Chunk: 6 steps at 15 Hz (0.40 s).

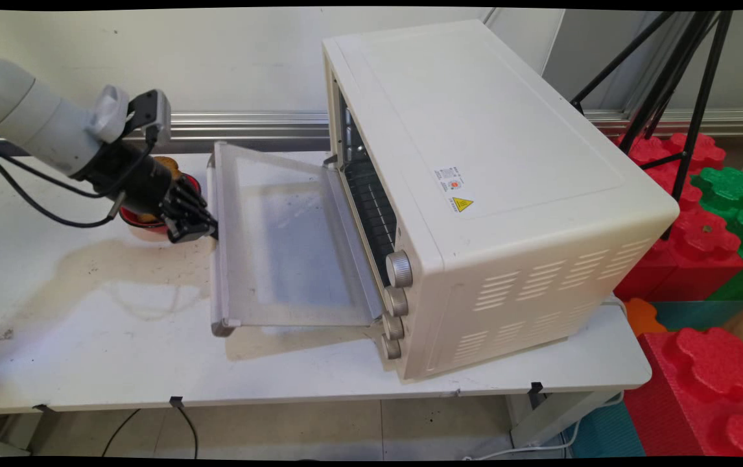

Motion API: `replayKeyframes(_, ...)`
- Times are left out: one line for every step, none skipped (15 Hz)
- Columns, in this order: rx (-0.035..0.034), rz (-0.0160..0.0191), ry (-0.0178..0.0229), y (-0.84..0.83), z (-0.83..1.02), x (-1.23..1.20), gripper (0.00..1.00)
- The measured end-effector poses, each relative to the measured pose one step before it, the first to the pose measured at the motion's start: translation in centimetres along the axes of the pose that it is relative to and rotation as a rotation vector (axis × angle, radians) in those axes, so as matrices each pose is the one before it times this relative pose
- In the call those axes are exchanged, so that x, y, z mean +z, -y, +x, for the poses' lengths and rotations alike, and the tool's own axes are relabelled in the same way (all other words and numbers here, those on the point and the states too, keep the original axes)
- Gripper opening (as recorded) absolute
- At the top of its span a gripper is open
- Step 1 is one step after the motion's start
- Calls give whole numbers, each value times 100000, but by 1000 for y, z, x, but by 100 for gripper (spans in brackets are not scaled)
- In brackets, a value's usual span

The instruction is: Open the oven

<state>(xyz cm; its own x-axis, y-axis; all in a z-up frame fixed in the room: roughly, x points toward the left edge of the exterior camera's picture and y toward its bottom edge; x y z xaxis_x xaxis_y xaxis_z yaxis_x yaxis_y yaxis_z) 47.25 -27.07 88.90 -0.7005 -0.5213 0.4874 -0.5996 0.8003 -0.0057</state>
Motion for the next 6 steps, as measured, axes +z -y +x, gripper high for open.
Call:
replayKeyframes(-103,106,197,16,-234,109,0)
replayKeyframes(-100,185,271,16,-327,122,0)
replayKeyframes(-89,126,192,16,-208,62,0)
replayKeyframes(-178,218,241,10,-305,55,0)
replayKeyframes(-92,221,135,2,-199,-4,0)
replayKeyframes(-204,293,162,-17,-281,-46,0)
